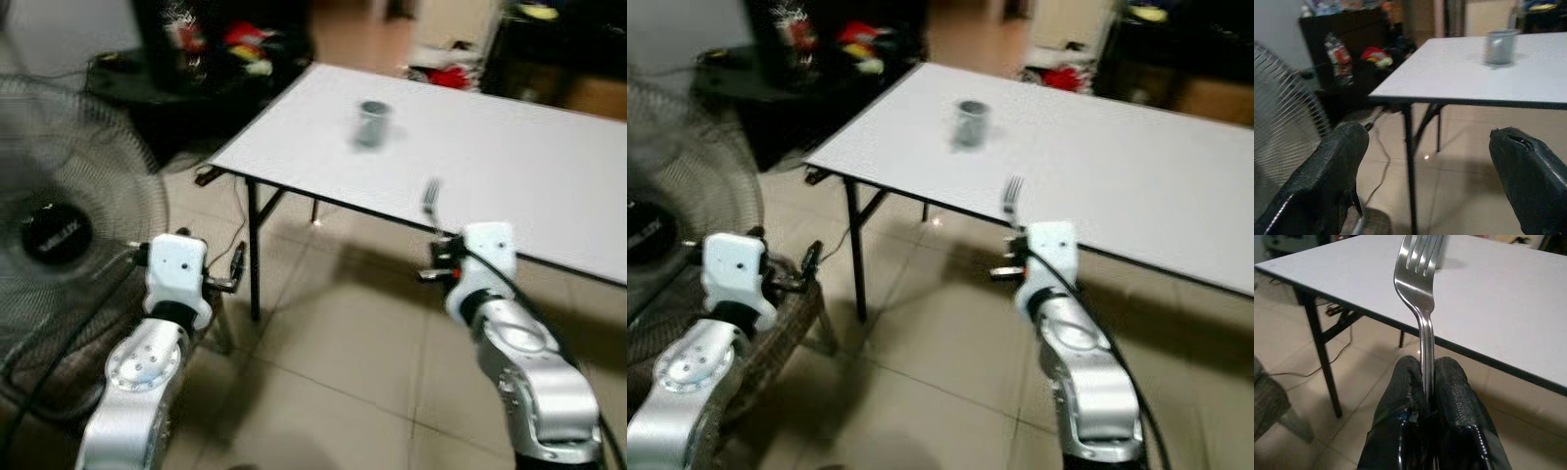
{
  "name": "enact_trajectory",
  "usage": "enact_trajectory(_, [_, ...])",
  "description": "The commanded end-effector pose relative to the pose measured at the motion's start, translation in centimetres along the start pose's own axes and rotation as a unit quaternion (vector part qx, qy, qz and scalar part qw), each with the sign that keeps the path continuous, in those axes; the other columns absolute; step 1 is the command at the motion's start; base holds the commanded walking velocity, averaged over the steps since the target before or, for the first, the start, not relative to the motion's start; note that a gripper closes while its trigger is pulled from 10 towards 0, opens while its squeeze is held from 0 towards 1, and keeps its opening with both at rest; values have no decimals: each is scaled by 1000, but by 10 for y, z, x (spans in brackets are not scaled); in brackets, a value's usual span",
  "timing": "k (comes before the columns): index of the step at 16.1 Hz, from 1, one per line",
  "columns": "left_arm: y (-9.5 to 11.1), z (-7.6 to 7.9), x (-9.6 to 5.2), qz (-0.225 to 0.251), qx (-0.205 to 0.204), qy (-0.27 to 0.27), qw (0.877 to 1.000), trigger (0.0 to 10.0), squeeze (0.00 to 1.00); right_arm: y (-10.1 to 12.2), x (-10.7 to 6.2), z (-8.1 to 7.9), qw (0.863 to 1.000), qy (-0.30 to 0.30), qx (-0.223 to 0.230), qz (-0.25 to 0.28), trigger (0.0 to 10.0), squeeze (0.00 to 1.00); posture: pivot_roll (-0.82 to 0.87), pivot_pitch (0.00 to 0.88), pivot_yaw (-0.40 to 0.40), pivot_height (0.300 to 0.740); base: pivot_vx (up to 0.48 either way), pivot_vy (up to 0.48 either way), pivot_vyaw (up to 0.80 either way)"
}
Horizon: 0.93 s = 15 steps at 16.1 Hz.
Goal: Setting the table
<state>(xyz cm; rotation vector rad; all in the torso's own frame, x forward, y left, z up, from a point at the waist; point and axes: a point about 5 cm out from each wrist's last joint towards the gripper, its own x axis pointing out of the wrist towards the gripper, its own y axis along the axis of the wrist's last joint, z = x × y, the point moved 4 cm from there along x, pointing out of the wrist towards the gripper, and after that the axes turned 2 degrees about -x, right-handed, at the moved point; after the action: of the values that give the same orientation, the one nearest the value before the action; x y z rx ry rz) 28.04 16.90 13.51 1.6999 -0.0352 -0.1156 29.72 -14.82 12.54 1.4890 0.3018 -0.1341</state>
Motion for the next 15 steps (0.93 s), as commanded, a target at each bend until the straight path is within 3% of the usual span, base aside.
enact_trajectory(1, [4,5,3,5,-1,-5,1000,10000,0,3,-1,9,1000,-14,-4,7,10000,0,40,0,-29,740,274,0,0])
enact_trajectory(14, [7,5,6,10,-1,-9,1000,10000,0,6,3,7,1000,-1,-3,6,10000,0,38,0,-27,740,276,0,0])
enact_trajectory(15, [7,4,7,10,0,-9,1000,10000,0,5,3,7,1000,1,0,4,10000,0,39,0,-26,740,274,0,-800])
